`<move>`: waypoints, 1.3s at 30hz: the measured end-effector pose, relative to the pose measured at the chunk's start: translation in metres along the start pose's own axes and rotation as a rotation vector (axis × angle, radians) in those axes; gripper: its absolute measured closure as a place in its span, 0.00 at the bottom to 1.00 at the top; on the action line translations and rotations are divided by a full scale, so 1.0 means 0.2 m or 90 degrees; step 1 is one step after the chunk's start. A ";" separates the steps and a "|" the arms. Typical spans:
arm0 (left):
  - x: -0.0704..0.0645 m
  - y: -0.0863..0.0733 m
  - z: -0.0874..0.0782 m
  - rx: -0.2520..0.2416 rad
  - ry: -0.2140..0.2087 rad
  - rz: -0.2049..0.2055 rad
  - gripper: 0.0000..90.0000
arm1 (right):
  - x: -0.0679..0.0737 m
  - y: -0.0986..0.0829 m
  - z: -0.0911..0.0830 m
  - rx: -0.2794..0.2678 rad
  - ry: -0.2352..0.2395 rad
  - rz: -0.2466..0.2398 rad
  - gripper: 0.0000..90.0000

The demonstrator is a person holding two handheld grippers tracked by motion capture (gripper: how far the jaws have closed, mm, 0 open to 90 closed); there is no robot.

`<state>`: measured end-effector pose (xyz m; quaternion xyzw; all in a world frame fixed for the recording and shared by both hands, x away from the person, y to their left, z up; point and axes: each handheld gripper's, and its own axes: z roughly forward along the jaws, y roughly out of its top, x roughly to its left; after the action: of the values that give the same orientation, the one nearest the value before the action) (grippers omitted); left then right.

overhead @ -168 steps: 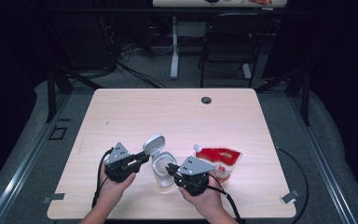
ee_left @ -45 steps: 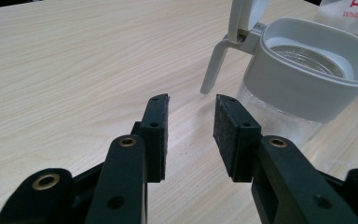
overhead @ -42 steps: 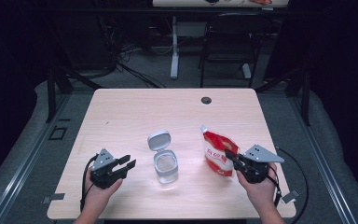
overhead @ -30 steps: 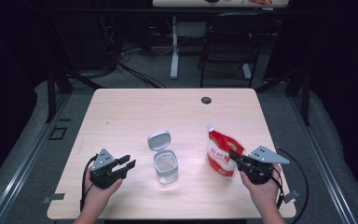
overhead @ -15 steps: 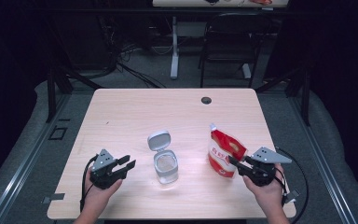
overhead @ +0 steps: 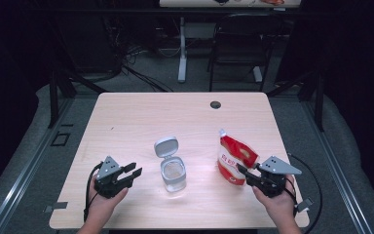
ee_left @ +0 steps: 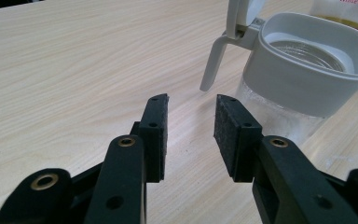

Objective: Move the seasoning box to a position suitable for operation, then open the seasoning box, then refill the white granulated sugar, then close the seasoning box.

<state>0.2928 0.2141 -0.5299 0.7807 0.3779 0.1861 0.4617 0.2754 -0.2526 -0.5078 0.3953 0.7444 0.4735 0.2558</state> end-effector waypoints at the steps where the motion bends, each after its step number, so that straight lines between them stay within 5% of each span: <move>1: 0.00 0.00 0.00 0.000 -0.001 -0.001 0.73 | 0.00 -0.01 0.00 0.002 0.003 -0.004 0.72; 11: 0.00 0.00 0.00 0.005 0.001 0.002 0.72 | 0.01 -0.06 0.01 -0.002 0.000 -0.002 0.63; 39: 0.00 0.00 0.01 0.004 -0.001 -0.001 0.70 | 0.00 -0.18 0.08 0.022 0.003 0.016 0.58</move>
<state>0.2939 0.2136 -0.5309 0.7822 0.3785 0.1840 0.4593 0.2751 -0.2535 -0.5480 0.4079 0.7479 0.4648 0.2412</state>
